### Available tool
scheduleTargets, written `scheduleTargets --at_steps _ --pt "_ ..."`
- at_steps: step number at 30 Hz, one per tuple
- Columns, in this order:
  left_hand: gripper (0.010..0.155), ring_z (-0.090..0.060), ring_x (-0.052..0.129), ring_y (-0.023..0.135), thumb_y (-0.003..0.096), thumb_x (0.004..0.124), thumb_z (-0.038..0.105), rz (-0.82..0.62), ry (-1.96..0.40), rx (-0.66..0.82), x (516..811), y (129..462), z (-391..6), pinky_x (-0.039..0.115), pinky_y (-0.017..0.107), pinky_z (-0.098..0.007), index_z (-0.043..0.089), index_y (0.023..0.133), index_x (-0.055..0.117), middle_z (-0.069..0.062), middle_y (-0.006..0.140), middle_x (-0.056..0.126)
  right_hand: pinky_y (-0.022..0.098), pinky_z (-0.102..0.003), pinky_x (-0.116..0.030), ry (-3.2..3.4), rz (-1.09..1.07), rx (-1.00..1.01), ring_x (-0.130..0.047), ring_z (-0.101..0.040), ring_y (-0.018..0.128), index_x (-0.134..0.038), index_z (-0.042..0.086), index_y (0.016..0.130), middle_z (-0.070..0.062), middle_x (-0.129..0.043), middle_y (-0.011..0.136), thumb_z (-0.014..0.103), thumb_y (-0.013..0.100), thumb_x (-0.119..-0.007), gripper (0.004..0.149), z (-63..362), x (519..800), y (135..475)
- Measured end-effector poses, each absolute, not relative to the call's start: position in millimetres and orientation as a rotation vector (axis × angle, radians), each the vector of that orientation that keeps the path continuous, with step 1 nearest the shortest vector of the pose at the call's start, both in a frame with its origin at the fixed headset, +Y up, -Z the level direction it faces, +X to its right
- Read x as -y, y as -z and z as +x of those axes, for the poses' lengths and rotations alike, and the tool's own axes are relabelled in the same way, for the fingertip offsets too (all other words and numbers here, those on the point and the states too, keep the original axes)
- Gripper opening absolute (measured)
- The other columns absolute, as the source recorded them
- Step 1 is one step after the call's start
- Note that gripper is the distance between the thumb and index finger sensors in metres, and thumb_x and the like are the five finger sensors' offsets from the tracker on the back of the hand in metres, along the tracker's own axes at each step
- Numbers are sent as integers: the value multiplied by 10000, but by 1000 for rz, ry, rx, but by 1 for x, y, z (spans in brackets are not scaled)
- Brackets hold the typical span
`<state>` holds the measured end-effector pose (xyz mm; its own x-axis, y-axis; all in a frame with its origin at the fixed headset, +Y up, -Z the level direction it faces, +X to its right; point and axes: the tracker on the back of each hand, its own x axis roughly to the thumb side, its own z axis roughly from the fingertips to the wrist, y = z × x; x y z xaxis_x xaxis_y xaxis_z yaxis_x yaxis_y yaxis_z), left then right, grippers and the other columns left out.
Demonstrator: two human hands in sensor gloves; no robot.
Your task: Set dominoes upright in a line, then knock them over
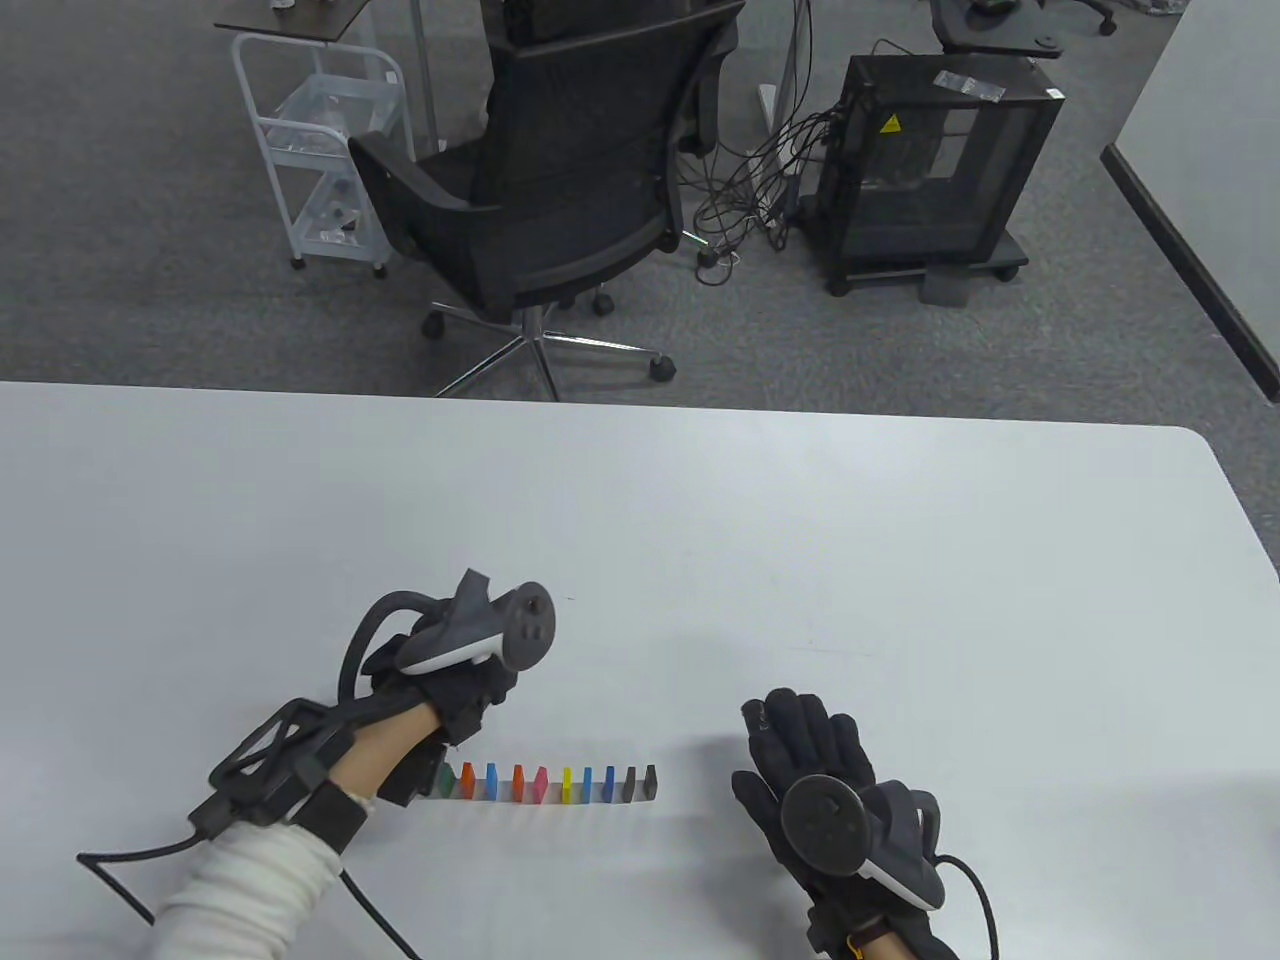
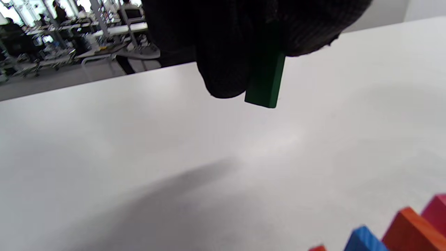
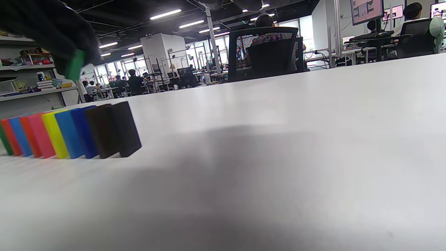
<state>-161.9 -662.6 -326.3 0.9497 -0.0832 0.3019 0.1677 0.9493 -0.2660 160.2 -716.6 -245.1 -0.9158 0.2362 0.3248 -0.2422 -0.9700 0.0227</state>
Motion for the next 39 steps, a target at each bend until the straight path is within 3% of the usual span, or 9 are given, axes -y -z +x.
scheduleTargets --at_steps 6,13,18,39 --pt "513 -174 1002 816 636 766 357 -203 60 389 679 274 -207 723 773 -391 87 1071 734 -164 1010 832 808 -510 -276 -2866 487 15 -398 -385 1109 -469 144 1161 -143 -369 1200 492 580 -496 678 158 718 245" --pt "508 -170 990 837 641 760 352 -181 -9 391 702 252 -231 714 782 -394 97 1078 722 -157 1026 819 808 -511 -275 -2870 472 10 -397 -384 1109 -468 144 1161 -147 -367 1200 492 580 -495 678 158 718 245" --pt "505 -165 987 843 644 757 348 -192 -72 394 722 248 -237 714 781 -392 97 1080 716 -156 1028 816 808 -511 -275 -2869 463 -4 -396 -386 1108 -468 142 1161 -147 -368 1199 492 580 -496 679 158 719 245" --pt "508 -179 971 856 656 739 334 -278 -89 380 748 252 -234 702 785 -399 82 1094 688 -167 1038 793 807 -511 -274 -2864 473 -16 -397 -387 1108 -467 142 1161 -144 -366 1200 492 580 -496 679 157 719 246"
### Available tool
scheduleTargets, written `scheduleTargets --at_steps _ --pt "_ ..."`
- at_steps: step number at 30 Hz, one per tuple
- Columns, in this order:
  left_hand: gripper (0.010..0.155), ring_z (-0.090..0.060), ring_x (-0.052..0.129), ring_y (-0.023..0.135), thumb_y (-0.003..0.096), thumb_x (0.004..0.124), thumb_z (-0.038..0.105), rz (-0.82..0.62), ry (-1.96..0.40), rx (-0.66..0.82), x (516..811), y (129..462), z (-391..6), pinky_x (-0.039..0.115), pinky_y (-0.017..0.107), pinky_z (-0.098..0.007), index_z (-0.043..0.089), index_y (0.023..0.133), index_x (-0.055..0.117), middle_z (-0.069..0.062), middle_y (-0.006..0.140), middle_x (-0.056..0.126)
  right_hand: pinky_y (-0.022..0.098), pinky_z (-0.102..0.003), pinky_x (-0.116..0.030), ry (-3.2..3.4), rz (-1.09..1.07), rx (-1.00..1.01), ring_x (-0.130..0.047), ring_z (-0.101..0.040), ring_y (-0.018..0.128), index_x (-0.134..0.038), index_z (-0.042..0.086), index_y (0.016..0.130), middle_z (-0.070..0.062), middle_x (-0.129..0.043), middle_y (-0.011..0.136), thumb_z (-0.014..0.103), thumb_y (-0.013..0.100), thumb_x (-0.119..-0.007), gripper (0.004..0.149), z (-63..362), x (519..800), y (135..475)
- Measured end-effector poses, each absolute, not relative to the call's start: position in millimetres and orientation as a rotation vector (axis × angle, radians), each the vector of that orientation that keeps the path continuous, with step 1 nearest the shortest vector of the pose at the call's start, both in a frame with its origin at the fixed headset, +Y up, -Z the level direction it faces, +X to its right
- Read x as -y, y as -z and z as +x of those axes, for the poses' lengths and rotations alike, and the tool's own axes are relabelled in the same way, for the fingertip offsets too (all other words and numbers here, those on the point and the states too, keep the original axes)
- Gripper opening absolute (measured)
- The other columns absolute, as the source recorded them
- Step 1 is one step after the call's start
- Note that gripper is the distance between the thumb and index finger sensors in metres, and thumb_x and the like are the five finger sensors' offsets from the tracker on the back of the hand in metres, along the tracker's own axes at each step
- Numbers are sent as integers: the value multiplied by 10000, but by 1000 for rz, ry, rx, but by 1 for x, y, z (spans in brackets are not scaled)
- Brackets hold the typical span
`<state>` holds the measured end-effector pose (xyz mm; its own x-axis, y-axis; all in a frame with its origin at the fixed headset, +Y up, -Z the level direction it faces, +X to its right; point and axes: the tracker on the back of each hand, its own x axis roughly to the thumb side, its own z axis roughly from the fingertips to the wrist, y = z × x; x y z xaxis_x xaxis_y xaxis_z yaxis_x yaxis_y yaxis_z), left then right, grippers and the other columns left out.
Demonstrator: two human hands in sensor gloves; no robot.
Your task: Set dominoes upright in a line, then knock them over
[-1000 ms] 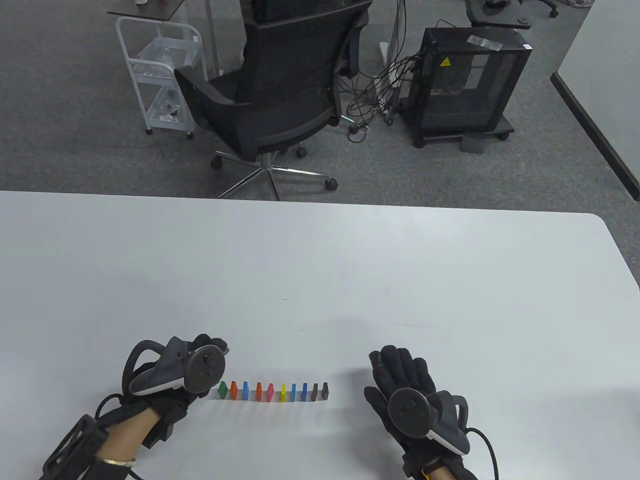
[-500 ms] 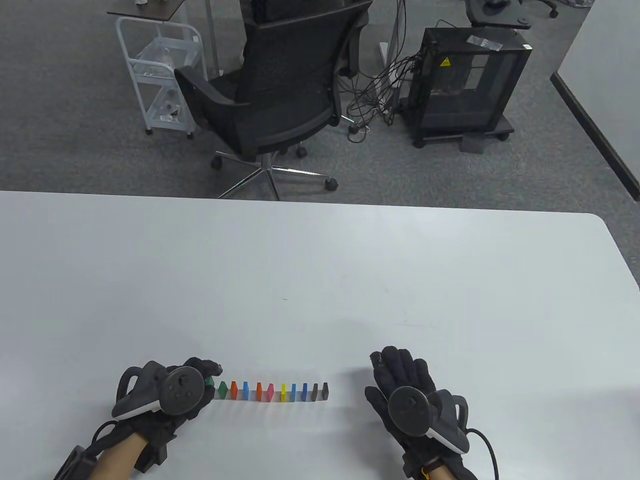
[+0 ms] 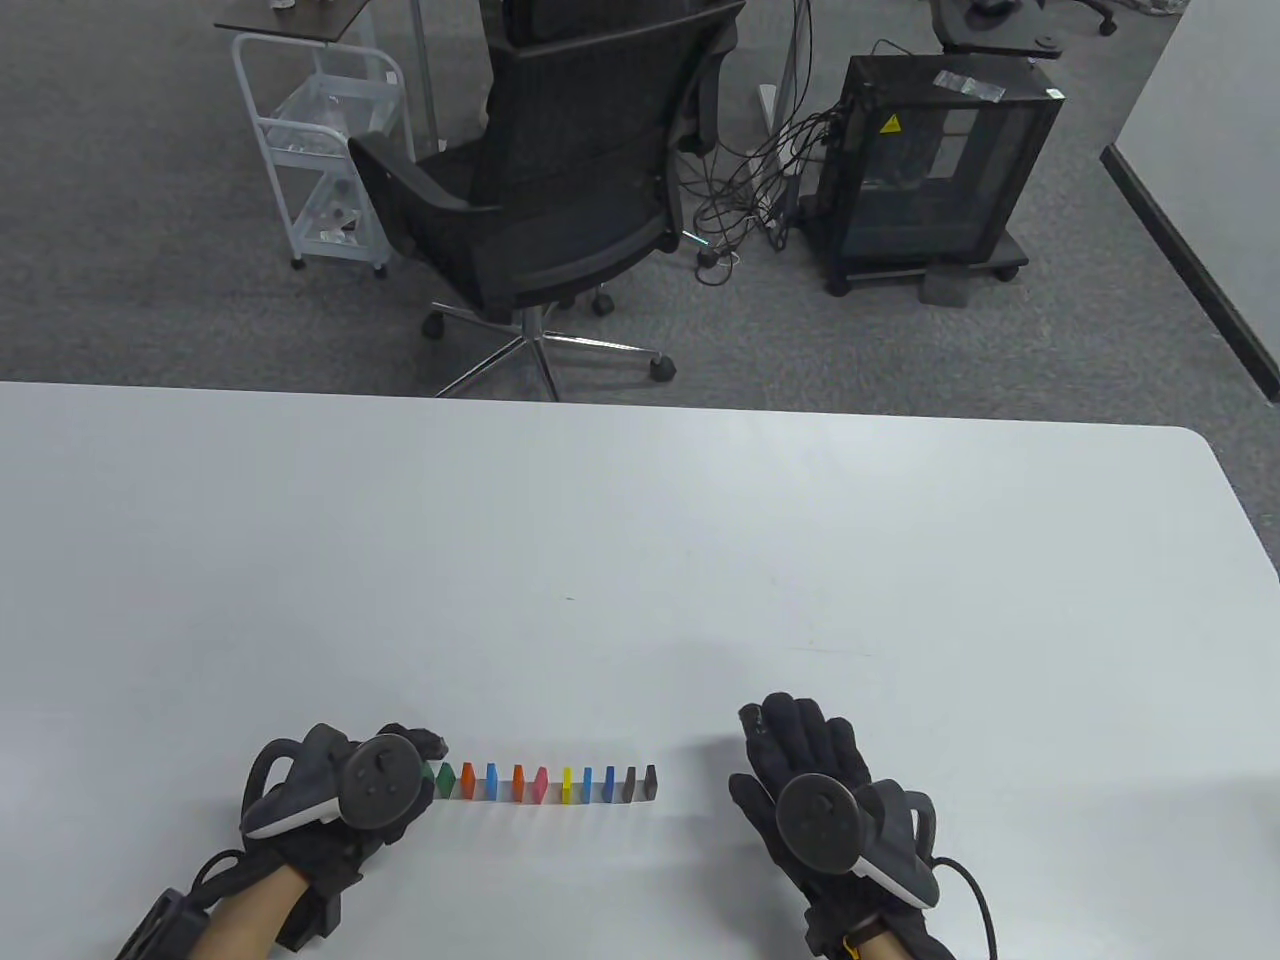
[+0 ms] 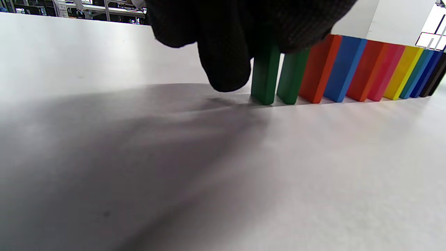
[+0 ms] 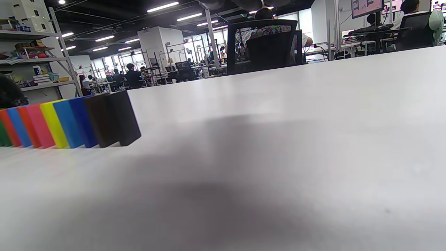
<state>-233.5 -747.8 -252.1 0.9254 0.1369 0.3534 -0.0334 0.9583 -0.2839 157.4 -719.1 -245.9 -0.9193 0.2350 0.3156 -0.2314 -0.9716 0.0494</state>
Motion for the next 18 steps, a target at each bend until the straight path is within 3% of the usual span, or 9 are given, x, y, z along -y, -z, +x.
scheduleTargets --at_steps 13,18 --pt "632 -201 948 890 658 739 359 -331 -77 382 749 251 -233 678 799 -417 56 1182 557 -192 1069 766 808 -511 -274 -2867 472 -20 -397 -385 1108 -469 144 1160 -147 -366 1200 492 580 -496 677 157 719 246" --pt "767 -265 854 978 666 735 421 -436 -27 343 743 248 -238 592 837 -475 52 1243 389 -227 1154 648 808 -511 -275 -2869 472 -23 -396 -387 1108 -468 142 1161 -147 -367 1200 492 580 -496 679 157 719 245"
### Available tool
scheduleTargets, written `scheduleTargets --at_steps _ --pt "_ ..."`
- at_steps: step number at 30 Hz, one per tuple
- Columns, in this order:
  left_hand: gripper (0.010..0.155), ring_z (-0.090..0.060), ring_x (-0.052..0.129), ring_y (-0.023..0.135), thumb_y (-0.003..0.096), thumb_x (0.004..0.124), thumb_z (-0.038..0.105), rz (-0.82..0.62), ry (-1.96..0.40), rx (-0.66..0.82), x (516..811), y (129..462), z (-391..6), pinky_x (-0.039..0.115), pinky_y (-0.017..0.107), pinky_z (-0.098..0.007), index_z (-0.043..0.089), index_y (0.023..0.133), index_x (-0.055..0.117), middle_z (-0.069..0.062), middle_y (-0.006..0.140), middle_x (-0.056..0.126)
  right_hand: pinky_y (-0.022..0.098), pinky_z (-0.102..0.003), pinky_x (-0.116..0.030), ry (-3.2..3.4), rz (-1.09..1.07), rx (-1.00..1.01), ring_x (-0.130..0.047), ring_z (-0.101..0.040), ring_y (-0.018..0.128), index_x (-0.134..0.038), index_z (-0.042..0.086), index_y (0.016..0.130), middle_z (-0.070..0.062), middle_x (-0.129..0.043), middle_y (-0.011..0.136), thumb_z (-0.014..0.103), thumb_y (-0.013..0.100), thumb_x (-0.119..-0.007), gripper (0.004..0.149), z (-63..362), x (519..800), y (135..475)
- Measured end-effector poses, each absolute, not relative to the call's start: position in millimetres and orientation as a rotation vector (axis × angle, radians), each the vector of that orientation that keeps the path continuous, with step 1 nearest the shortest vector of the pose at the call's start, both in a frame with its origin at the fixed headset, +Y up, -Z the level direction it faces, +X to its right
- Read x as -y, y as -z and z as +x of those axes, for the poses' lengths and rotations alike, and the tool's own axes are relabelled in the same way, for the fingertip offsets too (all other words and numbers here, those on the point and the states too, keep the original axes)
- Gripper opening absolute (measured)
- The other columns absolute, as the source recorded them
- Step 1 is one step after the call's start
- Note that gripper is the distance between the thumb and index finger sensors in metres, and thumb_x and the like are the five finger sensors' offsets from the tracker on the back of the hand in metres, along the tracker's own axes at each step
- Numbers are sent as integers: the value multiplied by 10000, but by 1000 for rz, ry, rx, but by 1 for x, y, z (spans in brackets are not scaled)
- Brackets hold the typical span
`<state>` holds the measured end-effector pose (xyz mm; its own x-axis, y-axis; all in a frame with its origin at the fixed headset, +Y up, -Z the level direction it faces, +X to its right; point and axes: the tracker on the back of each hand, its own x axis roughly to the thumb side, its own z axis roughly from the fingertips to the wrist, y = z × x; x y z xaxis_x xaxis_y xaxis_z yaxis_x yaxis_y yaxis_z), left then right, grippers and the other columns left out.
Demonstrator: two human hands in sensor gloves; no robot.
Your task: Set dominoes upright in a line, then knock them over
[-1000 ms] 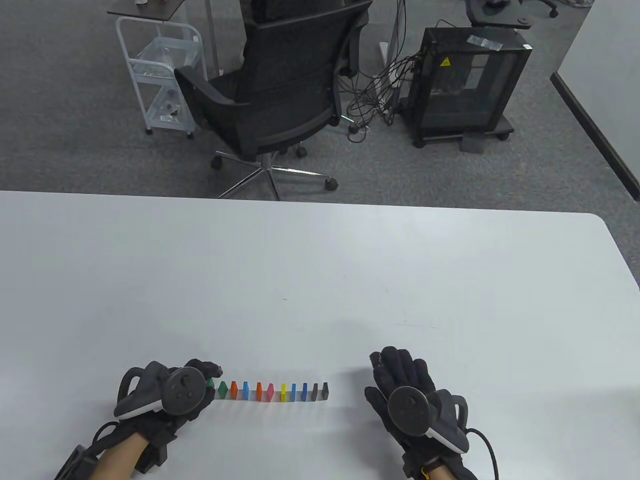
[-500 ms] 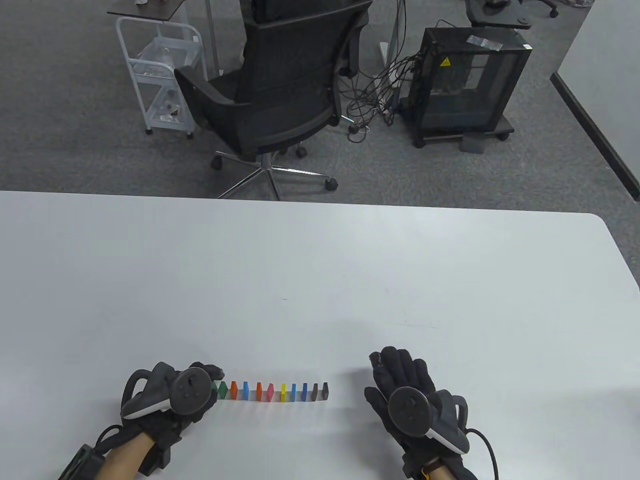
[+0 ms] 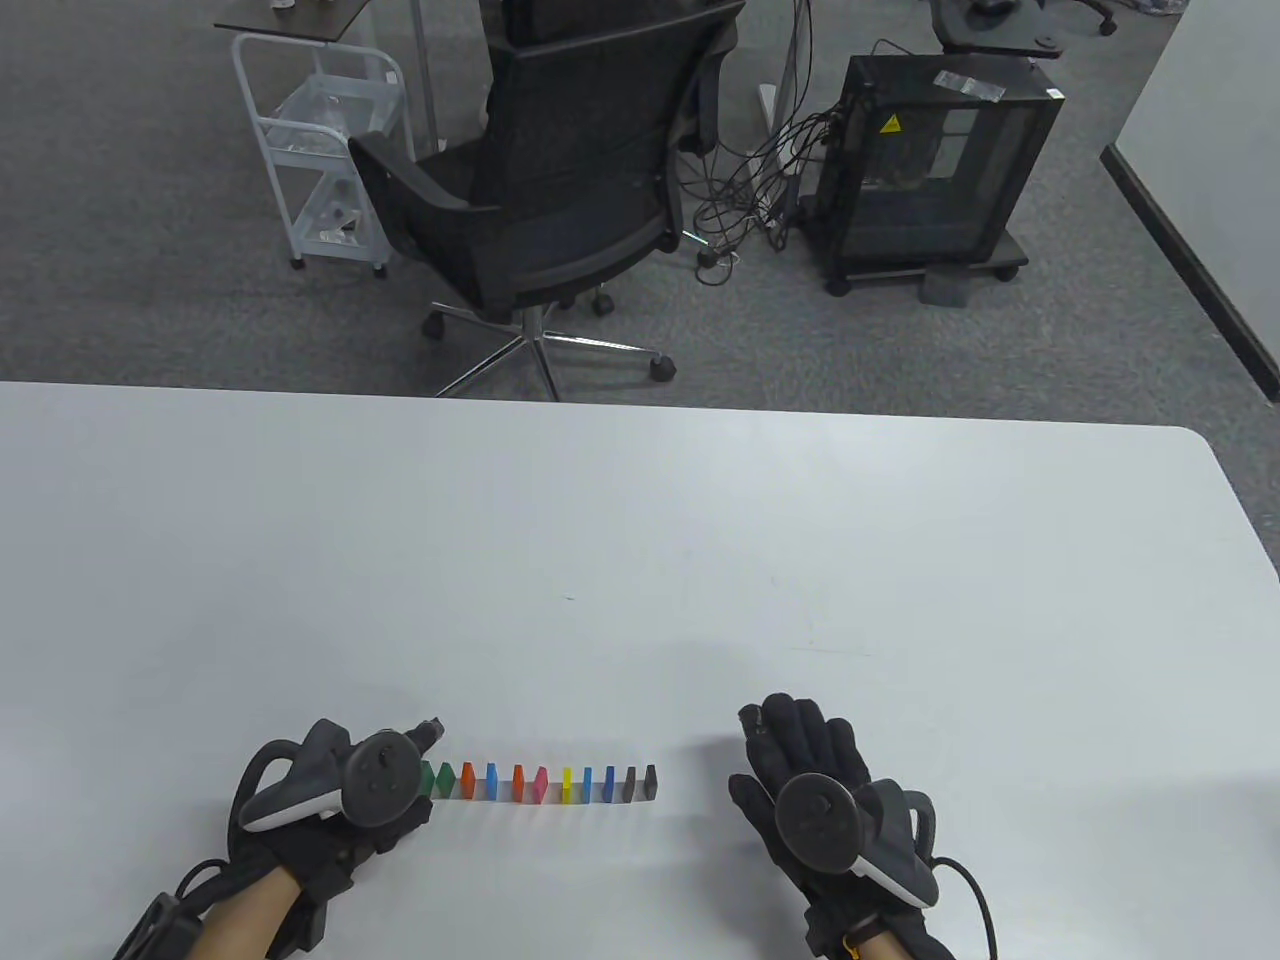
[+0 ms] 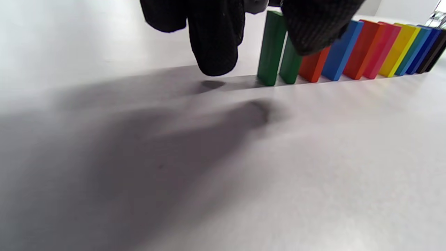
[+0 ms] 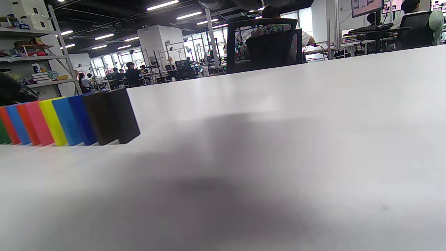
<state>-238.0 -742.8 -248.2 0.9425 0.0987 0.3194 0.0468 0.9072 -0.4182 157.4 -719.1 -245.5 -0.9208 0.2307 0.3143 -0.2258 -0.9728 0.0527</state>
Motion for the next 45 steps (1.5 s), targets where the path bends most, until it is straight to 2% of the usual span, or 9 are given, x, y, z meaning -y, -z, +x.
scheduleTargets --at_steps 2,4,6,20,27,32,37,41,45 --pt "697 -256 892 934 664 738 424 -419 32 282 739 248 -242 622 817 -468 73 1217 499 -204 1130 700 808 -511 -274 -2869 473 -23 -396 -385 1109 -468 142 1161 -147 -368 1199 493 580 -496 680 157 719 245" --pt "509 -192 987 784 669 733 394 -390 73 249 735 247 -244 713 747 -426 121 1097 701 -125 1002 848 808 -511 -274 -2870 475 -25 -396 -385 1109 -469 142 1161 -147 -366 1200 493 580 -497 679 157 719 245" --pt "370 -148 1037 648 675 724 360 -366 79 239 734 248 -246 776 674 -391 159 970 819 -68 878 935 808 -511 -274 -2870 476 -26 -395 -386 1109 -468 143 1161 -145 -366 1200 493 580 -496 679 157 719 245" --pt "360 -125 1042 620 669 723 370 -279 146 359 747 247 -224 789 655 -374 178 953 829 -36 844 948 808 -511 -274 -2870 477 -26 -396 -386 1108 -469 143 1161 -148 -367 1200 494 580 -495 679 157 719 245" --pt "363 -130 1041 634 674 708 375 -231 138 339 745 246 -225 786 661 -379 180 959 823 -35 852 944 808 -512 -274 -2872 481 -41 -394 -385 1109 -466 145 1162 -146 -364 1200 493 581 -494 677 157 720 245" --pt "407 -195 1021 747 692 655 399 -105 100 252 737 244 -233 774 682 -420 180 994 819 -72 942 913 808 -509 -271 -2871 487 -38 -389 -383 1111 -464 145 1162 -142 -362 1201 488 582 -489 674 155 720 245" --pt "516 -299 920 945 714 551 418 1 36 208 729 241 -242 727 745 -476 147 1103 757 -139 1103 814 808 -508 -264 -2876 491 -23 -381 -382 1110 -458 148 1162 -139 -350 1202 483 584 -484 669 153 721 245" --pt "569 -383 667 1135 722 502 413 17 1 221 728 239 -247 590 831 -527 138 1214 582 -175 1255 584 808 -508 -263 -2883 504 -35 -377 -380 1111 -455 148 1162 -138 -348 1202 483 584 -482 668 151 725 246" --pt "619 -398 399 1211 724 440 425 9 15 233 731 240 -248 363 883 -541 139 1270 381 -167 1317 343 808 -507 -260 -2882 507 -48 -370 -380 1112 -449 149 1163 -135 -344 1202 483 584 -480 669 150 727 246"
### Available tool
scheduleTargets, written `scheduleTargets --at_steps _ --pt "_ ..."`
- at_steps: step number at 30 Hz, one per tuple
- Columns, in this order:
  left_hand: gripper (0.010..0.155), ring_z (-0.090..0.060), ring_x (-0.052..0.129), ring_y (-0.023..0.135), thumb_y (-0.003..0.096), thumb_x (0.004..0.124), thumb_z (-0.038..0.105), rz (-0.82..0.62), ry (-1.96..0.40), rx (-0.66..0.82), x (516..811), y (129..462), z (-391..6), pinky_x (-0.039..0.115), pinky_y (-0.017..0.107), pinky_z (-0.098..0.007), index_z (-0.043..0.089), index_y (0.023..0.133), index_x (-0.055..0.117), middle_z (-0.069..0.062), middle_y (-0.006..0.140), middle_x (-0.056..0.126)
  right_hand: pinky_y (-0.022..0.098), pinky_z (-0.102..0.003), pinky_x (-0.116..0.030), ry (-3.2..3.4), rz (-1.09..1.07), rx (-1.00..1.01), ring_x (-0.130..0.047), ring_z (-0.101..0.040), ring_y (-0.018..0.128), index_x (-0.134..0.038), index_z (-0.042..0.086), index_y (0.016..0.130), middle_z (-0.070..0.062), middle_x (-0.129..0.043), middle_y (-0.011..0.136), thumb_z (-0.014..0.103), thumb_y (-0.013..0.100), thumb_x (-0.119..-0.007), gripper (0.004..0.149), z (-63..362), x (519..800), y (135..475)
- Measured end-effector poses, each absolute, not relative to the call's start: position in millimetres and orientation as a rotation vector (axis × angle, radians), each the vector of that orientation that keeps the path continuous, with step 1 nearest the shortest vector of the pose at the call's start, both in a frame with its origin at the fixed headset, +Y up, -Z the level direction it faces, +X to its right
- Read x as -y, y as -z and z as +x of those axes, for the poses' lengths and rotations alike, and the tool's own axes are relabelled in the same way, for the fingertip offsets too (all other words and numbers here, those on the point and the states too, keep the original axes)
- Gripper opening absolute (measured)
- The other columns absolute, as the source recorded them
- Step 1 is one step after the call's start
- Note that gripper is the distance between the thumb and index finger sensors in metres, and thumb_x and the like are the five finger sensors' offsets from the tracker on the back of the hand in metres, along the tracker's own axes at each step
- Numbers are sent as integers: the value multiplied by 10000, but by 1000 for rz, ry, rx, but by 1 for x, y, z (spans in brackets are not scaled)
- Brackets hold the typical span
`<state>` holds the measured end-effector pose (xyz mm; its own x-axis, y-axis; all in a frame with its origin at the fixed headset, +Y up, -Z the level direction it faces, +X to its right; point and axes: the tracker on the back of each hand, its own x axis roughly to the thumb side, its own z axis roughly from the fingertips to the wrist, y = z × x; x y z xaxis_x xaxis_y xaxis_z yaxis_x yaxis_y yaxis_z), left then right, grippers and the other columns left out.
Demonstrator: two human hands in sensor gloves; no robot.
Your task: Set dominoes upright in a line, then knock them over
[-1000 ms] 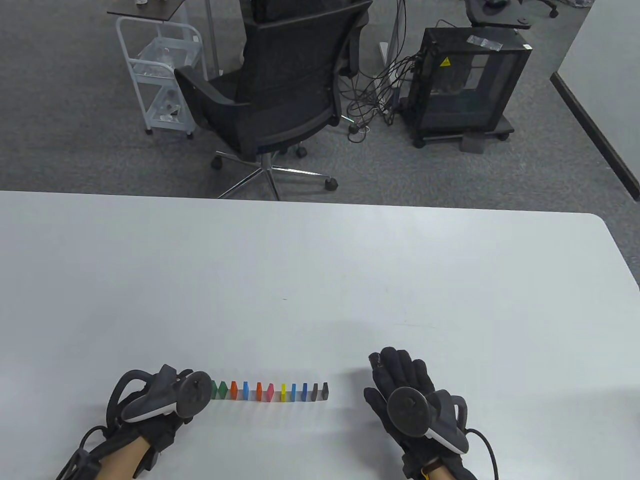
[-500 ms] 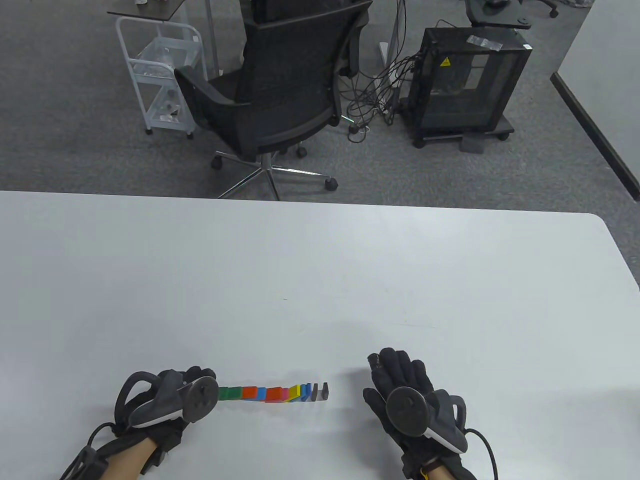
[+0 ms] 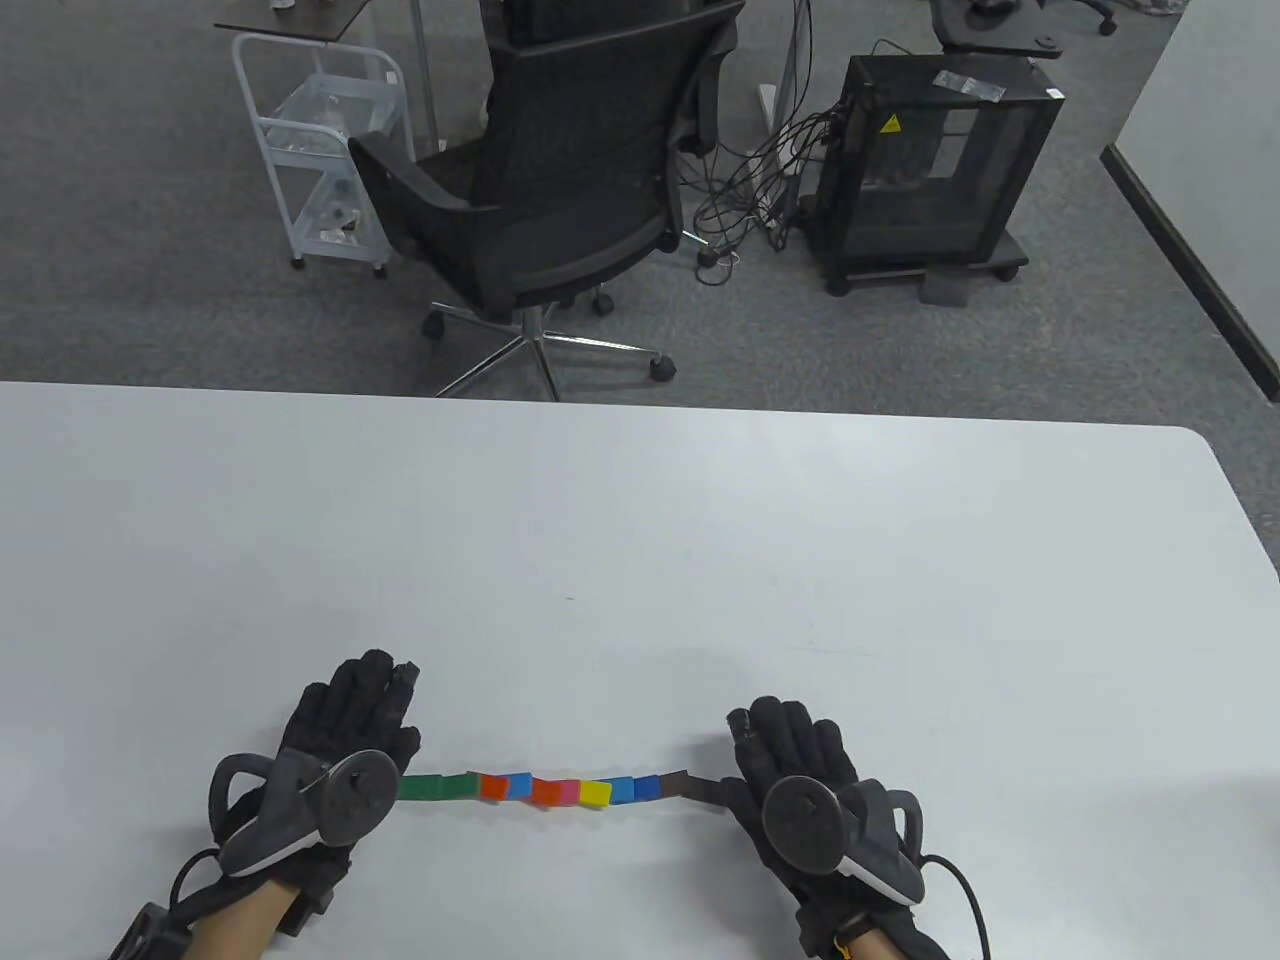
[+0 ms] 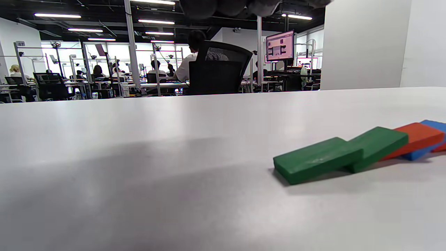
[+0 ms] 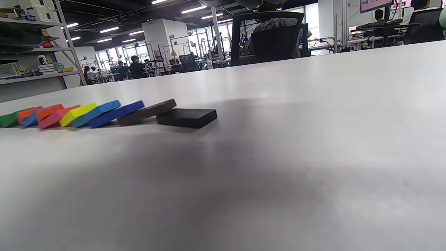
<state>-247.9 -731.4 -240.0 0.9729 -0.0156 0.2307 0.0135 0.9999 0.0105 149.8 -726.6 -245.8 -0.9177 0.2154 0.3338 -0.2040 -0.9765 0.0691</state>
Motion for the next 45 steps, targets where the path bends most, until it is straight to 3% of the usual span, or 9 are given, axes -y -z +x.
scheduleTargets --at_steps 4,12,45 --pt "637 -389 291 1226 723 399 428 3 19 230 734 240 -248 262 886 -536 138 1279 284 -156 1325 242 809 -506 -257 -2875 504 -29 -365 -379 1113 -449 150 1163 -136 -341 1202 483 584 -480 668 151 725 245" --pt "641 -382 238 1228 722 380 428 -10 31 218 737 240 -249 209 883 -529 139 1278 243 -145 1325 189 809 -506 -253 -2868 507 -20 -362 -378 1113 -450 152 1163 -133 -336 1203 483 584 -481 668 151 725 246" --pt "644 -375 204 1225 722 368 433 -21 86 289 743 238 -238 188 880 -522 145 1273 201 -135 1319 150 809 -501 -246 -2886 516 -1 -348 -372 1114 -443 157 1162 -124 -323 1203 481 583 -478 665 149 727 244"
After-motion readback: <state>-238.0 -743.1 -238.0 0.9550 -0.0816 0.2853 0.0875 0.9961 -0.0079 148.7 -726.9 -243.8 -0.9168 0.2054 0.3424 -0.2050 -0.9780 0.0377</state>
